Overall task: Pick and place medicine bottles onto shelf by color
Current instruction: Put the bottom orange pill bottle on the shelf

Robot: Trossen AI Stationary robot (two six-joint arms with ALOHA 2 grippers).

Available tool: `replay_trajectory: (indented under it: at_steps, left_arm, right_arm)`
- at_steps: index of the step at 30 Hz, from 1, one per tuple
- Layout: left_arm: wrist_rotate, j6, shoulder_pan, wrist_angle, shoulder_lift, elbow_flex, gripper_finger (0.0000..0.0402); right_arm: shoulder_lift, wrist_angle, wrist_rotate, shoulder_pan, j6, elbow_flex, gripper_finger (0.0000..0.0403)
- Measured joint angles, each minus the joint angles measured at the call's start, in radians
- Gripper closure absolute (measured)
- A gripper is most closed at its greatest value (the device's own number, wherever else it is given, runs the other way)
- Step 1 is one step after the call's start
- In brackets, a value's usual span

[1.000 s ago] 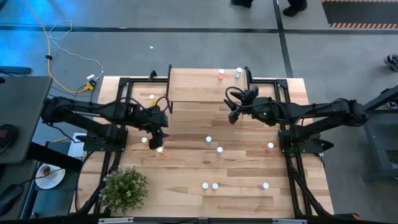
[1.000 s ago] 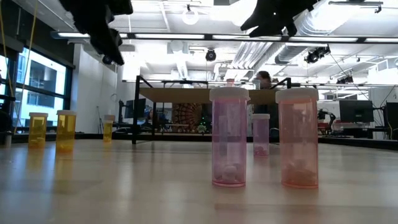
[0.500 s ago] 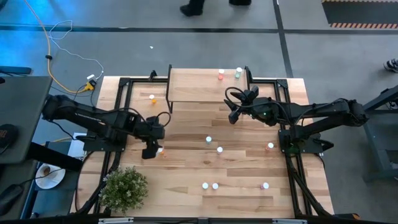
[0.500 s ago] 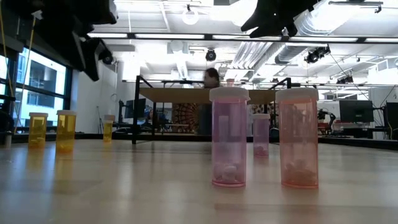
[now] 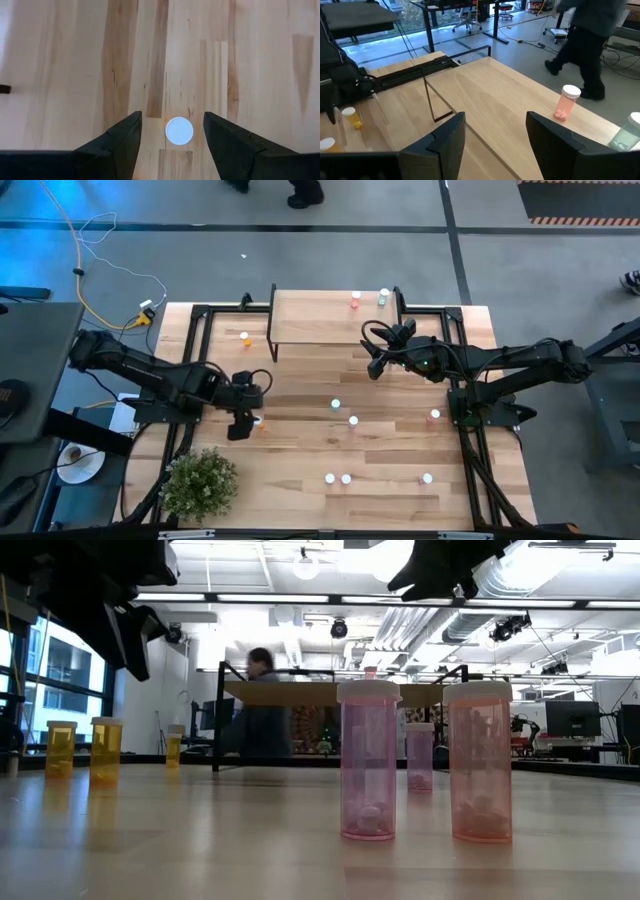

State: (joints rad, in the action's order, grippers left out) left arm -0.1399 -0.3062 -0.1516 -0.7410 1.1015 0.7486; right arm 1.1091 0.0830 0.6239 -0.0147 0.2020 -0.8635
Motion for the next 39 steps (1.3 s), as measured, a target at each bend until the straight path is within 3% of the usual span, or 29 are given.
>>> replay_trajectory:
  at_steps: [8,15,39]
  left_arm:
    - [-0.024,-0.059,-0.061,0.000,0.003,0.000,0.0200]
    - [0.024,-0.077,-0.050,-0.004,0.069,0.000,0.0200]
    - [0.029,-0.087,-0.009,0.014,0.238,0.000,0.0200]
  right_arm:
    - [0.001,0.008,0.000,0.000,0.000,0.000,0.0201]
    - [0.001,0.012,0.000,0.000,0.000,0.001,0.0201]
    - [0.003,0.029,-0.007,0.000,0.000,0.001,0.0201]
